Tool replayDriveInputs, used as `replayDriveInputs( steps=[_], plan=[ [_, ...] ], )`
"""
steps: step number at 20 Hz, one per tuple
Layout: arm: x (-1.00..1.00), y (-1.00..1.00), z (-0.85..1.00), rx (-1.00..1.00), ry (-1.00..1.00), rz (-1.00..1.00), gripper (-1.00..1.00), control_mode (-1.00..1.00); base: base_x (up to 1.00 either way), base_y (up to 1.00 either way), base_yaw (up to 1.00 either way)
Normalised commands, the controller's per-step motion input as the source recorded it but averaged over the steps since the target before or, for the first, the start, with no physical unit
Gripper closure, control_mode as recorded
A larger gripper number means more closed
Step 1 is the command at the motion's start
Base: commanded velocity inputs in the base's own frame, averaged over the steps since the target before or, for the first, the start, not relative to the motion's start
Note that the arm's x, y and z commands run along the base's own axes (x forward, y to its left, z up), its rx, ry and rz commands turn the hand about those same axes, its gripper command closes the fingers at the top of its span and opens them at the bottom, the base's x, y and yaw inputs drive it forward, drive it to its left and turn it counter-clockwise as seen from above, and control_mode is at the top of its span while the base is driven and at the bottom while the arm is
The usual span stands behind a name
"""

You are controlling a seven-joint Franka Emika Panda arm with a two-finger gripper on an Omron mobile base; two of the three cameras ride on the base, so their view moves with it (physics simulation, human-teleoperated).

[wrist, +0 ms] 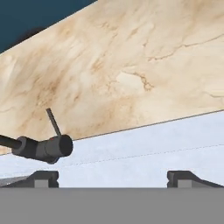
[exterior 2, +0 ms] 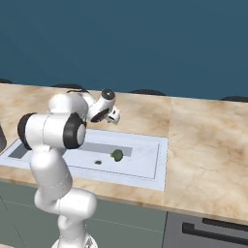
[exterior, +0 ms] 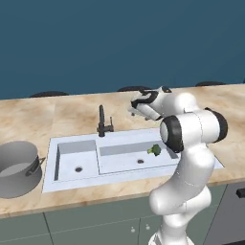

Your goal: Dump the broccoli from the pot into the sink. Then turn on the water and wash the broccoli. Then turn off the water and put the broccoli back in the pot.

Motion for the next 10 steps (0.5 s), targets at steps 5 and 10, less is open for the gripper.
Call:
replayDriveInputs(
  steps=[5,10],
  plan=[
    [-0.68,-0.72,0.26,-0.10,0.03,-0.09,-1.00,-1.00,0.00,0.00,0.00],
    [-0.42,-0.61,0.08,-0.04,0.15,-0.04,-1.00,-1.00,0.00,0.00,0.00]
  ],
)
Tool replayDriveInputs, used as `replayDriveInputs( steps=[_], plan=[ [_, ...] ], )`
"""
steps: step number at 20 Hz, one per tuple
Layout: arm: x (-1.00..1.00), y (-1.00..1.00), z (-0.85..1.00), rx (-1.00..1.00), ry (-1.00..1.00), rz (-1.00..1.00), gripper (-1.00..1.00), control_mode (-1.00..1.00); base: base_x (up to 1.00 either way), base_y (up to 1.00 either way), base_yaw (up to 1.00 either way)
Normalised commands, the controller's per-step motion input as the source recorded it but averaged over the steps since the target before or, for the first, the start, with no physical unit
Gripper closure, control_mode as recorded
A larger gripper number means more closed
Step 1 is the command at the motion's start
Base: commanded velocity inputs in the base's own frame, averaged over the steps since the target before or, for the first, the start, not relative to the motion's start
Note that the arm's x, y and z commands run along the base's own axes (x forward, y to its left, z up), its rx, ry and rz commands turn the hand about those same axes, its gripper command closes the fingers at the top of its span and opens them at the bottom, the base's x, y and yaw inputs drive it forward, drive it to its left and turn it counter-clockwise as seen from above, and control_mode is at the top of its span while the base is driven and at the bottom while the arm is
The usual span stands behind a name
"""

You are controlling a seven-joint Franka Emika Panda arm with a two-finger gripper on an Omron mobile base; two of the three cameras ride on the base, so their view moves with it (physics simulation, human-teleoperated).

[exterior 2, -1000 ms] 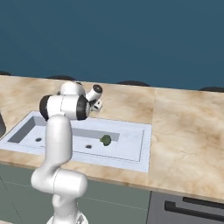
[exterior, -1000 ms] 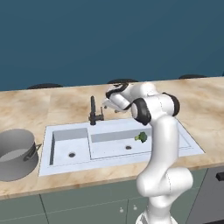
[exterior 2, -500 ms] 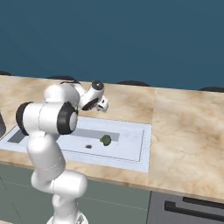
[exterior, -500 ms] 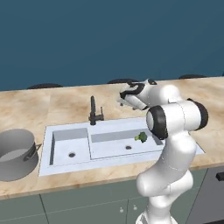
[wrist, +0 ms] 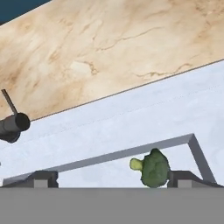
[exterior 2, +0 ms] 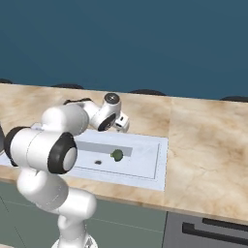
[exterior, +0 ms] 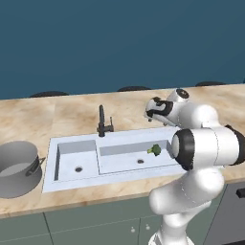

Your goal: Dump the broccoli from the pot into the sink. Then turn on the water and wash the broccoli. Then turn off the water and put the broccoli back in the pot.

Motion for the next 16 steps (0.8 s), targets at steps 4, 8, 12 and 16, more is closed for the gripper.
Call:
replayDriveInputs(
  steps=[4,8,12,16],
  plan=[
    [-0.59,-0.36,0.00,-0.02,0.18,-0.01,-1.00,-1.00,0.00,0.00,0.00],
    [-0.57,-0.11,0.00,0.00,0.18,0.00,-1.00,-1.00,0.00,0.00,0.00],
    [-0.26,0.00,-0.15,0.00,0.10,0.00,-1.00,-1.00,0.00,0.00,0.00],
    [-0.04,0.00,-0.38,-0.02,0.00,0.00,-1.00,-1.00,0.00,0.00,0.00]
  ],
)
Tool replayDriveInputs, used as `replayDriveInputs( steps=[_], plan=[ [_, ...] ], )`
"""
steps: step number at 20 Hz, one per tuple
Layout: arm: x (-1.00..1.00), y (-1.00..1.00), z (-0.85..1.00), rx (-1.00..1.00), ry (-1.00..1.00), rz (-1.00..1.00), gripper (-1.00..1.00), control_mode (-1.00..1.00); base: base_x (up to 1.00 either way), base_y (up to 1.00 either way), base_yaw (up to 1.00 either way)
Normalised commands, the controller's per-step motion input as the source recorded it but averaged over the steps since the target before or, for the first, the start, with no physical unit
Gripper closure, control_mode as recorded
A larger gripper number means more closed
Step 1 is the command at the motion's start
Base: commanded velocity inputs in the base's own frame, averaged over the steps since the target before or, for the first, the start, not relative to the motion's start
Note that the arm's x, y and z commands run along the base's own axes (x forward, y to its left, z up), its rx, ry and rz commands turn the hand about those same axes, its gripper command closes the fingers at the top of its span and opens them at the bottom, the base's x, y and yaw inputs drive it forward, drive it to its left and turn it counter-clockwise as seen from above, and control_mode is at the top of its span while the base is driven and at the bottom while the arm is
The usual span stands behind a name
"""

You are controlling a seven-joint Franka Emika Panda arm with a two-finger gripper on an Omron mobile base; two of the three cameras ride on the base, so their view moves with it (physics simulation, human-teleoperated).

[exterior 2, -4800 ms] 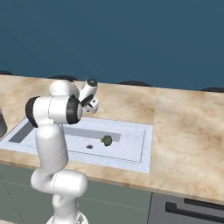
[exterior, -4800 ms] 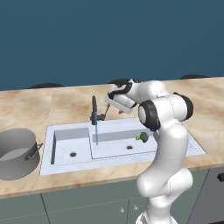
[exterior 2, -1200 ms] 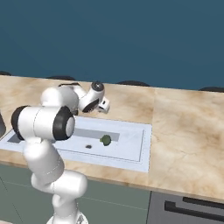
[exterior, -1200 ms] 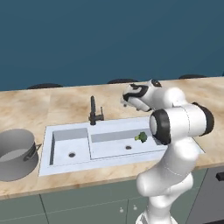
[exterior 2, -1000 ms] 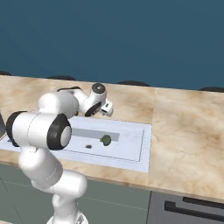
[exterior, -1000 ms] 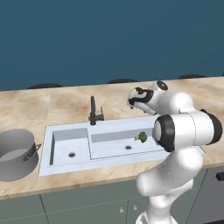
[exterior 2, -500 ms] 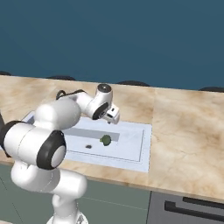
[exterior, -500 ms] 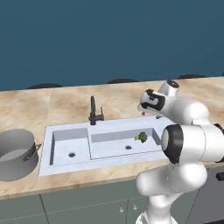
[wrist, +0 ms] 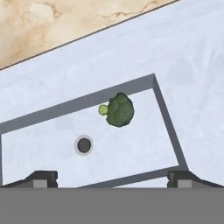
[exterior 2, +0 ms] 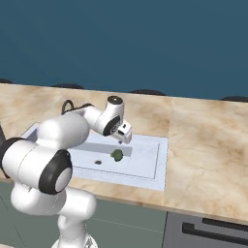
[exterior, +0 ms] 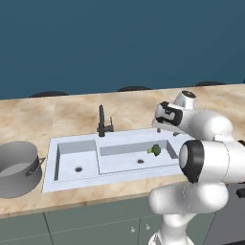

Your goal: Dump the broccoli from the pot into the sink. Then turn on the water and wash the broccoli. Then turn off the water and put the broccoli back in the pot.

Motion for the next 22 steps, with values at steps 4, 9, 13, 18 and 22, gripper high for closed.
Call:
replayDriveInputs(
  steps=[4,9,13,18,22],
  plan=[
    [0.00,0.00,-0.44,-0.03,0.00,0.00,-1.00,-1.00,0.00,0.00,0.00],
    [0.00,0.03,-0.41,-0.04,0.00,0.00,-1.00,-1.00,0.00,0.00,0.00],
    [0.04,0.05,-0.32,-0.02,0.00,0.00,-1.00,-1.00,0.00,0.00,0.00],
    [0.24,0.03,-0.21,0.00,-0.07,0.00,-1.00,-1.00,0.00,0.00,0.00],
    [0.33,0.01,-0.21,0.00,-0.06,0.00,-1.00,-1.00,0.00,0.00,0.00]
  ],
)
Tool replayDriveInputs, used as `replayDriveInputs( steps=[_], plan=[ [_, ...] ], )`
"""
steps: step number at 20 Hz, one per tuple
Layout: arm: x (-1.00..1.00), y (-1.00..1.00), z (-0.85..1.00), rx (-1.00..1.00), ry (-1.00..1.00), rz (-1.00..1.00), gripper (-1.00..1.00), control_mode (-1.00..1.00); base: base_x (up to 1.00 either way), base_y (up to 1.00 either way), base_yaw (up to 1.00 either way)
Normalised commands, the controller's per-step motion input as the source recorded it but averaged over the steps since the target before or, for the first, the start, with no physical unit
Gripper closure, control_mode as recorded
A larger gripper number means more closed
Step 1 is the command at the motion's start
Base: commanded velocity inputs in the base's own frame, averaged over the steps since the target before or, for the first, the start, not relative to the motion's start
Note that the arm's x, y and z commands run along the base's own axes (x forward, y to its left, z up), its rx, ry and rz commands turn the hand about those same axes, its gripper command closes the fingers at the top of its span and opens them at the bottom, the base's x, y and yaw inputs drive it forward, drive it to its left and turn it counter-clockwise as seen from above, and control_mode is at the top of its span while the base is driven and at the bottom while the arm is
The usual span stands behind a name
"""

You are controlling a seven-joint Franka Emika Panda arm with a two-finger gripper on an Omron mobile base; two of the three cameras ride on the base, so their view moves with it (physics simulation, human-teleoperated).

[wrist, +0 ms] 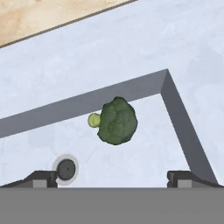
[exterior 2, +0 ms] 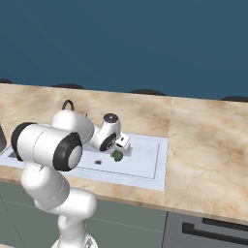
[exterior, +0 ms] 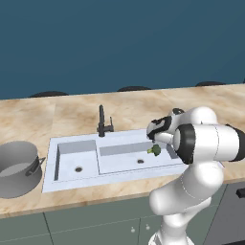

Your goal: Dump the broccoli from the pot into the sink. Then turn on the water and wash the broccoli. Then turn off the water and put the broccoli back in the pot.

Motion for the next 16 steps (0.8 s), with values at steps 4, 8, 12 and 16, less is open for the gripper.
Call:
replayDriveInputs(
  steps=[4,8,12,16],
  plan=[
    [0.24,0.00,-0.21,-0.03,-0.05,0.00,-1.00,-1.00,0.00,0.00,0.00],
    [0.23,0.00,-0.23,-0.02,0.00,0.00,-1.00,-1.00,0.00,0.00,0.00],
    [0.21,0.00,-0.19,-0.01,0.00,0.00,-1.00,-1.00,0.00,0.00,0.00],
    [0.24,0.00,-0.21,0.00,0.00,0.00,-1.00,-1.00,0.00,0.00,0.00]
  ],
)
